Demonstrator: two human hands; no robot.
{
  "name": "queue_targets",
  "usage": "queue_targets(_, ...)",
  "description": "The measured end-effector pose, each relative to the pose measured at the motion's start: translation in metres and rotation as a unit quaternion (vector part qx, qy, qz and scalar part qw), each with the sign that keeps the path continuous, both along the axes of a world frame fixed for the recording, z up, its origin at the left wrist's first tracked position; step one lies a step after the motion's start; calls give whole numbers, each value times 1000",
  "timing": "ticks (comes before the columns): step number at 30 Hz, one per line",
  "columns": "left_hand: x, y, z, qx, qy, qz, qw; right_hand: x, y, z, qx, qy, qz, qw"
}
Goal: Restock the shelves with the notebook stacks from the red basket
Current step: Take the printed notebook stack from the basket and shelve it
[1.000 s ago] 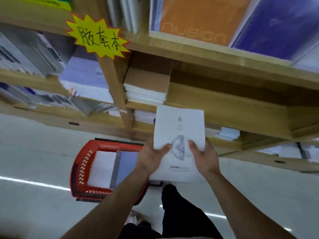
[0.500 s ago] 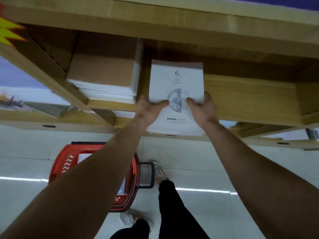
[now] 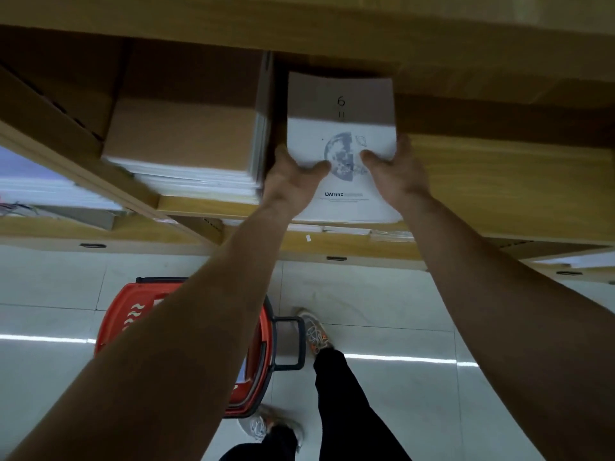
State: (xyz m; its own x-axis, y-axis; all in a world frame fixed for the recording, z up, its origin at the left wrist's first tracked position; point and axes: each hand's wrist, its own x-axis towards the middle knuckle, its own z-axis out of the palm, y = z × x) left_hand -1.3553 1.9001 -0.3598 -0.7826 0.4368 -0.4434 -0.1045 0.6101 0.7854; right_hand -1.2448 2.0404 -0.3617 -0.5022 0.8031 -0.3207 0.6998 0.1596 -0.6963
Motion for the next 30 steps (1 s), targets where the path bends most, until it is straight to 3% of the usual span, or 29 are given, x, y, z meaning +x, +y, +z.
queue_targets(4,30,-21,-5,5,-4,9,1000,25,-22,-7,0,3,-20,1000)
queue_targets(9,9,-11,-4,38,-7,-7,999,10,-24,-9,0,35,-70,997)
queue_targets(22,-8,11,-13,46,-9,-30,998,-3,15,-11,5,-36,23,999)
queue_targets(30,0,0,-18,72,9,-67,995,20,-1,-21,25,4,-18,1000)
